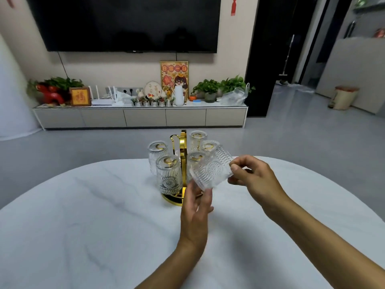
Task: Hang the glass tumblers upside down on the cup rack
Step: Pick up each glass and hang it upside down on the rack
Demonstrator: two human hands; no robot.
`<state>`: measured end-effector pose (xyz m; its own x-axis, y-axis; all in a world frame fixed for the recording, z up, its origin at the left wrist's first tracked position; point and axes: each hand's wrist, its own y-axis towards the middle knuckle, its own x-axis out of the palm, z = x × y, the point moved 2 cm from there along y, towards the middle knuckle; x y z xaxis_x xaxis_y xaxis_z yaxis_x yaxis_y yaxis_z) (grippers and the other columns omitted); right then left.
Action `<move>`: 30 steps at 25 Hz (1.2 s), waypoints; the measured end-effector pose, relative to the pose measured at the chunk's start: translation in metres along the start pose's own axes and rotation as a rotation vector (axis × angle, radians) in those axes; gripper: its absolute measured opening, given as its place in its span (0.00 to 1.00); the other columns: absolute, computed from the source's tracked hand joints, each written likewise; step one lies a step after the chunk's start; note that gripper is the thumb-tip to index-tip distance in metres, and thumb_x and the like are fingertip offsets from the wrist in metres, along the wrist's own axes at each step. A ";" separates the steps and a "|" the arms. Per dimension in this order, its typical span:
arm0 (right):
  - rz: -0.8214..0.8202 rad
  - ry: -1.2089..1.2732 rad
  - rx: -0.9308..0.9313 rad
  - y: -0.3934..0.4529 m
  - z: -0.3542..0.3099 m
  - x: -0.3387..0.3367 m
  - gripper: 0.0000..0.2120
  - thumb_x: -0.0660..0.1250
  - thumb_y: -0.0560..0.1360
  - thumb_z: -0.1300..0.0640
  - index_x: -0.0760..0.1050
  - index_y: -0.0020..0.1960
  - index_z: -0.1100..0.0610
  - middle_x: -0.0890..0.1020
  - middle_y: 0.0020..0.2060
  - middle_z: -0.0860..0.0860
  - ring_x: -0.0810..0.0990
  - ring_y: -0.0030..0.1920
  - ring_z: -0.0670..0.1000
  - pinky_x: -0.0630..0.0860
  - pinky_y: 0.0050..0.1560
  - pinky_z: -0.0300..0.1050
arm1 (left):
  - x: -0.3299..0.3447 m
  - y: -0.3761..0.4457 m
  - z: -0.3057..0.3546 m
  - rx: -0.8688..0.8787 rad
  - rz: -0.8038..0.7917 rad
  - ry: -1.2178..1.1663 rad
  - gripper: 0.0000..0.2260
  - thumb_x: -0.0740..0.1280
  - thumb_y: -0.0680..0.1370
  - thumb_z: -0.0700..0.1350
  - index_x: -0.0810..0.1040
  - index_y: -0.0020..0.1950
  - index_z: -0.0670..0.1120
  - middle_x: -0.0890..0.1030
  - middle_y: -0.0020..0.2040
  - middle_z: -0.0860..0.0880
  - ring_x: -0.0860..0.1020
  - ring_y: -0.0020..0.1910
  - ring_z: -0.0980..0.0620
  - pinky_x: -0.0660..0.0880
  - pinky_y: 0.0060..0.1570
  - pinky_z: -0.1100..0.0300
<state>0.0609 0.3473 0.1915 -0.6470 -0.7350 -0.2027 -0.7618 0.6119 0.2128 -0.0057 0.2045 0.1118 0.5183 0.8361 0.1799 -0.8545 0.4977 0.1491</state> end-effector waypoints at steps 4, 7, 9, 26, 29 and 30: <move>-0.117 0.278 0.024 -0.004 -0.027 0.041 0.05 0.64 0.79 0.62 0.77 0.46 0.58 0.80 0.40 0.57 0.83 0.41 0.54 0.81 0.53 0.51 | -0.040 0.021 0.064 -0.052 0.090 -0.232 0.29 0.72 0.71 0.57 0.73 0.69 0.50 0.83 0.59 0.52 0.83 0.54 0.55 0.79 0.56 0.52; -0.201 0.437 0.014 0.003 -0.042 0.066 0.08 0.69 0.75 0.63 0.75 0.53 0.58 0.80 0.48 0.58 0.84 0.45 0.57 0.82 0.48 0.49 | -0.076 0.043 0.098 -0.053 0.096 -0.207 0.30 0.78 0.66 0.54 0.75 0.65 0.46 0.83 0.58 0.47 0.84 0.49 0.57 0.80 0.48 0.57; -0.163 0.291 -0.024 0.019 -0.045 0.082 0.19 0.73 0.71 0.62 0.73 0.59 0.51 0.79 0.55 0.52 0.84 0.45 0.50 0.82 0.44 0.47 | -0.101 0.065 0.121 -0.009 0.149 -0.156 0.32 0.80 0.62 0.54 0.76 0.62 0.47 0.83 0.57 0.47 0.84 0.48 0.57 0.79 0.43 0.60; -0.001 -0.891 -0.371 0.105 -0.003 0.122 0.22 0.58 0.78 0.50 0.68 0.71 0.54 0.73 0.70 0.50 0.69 0.68 0.55 0.69 0.63 0.56 | -0.080 0.266 0.112 0.095 0.046 0.808 0.38 0.82 0.62 0.51 0.72 0.68 0.46 0.77 0.65 0.45 0.73 0.53 0.51 0.70 0.51 0.56; 0.004 -0.879 -0.372 0.102 -0.001 0.120 0.23 0.58 0.78 0.49 0.67 0.72 0.53 0.72 0.71 0.49 0.69 0.68 0.54 0.67 0.64 0.55 | -0.072 0.276 0.096 0.037 -0.005 0.845 0.38 0.82 0.62 0.51 0.72 0.68 0.44 0.78 0.63 0.45 0.75 0.54 0.48 0.73 0.54 0.54; 0.006 -0.876 -0.374 0.103 -0.001 0.119 0.23 0.58 0.78 0.49 0.67 0.72 0.53 0.72 0.71 0.50 0.69 0.68 0.55 0.68 0.64 0.55 | -0.067 0.278 0.090 0.022 -0.033 0.884 0.38 0.82 0.62 0.50 0.72 0.69 0.44 0.78 0.63 0.44 0.76 0.55 0.47 0.74 0.56 0.53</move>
<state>-0.0946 0.3223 0.1899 -0.5609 -0.1589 -0.8125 -0.7968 0.3702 0.4776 -0.2755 0.2660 0.2284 0.3181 0.6988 -0.6406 -0.8342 0.5275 0.1611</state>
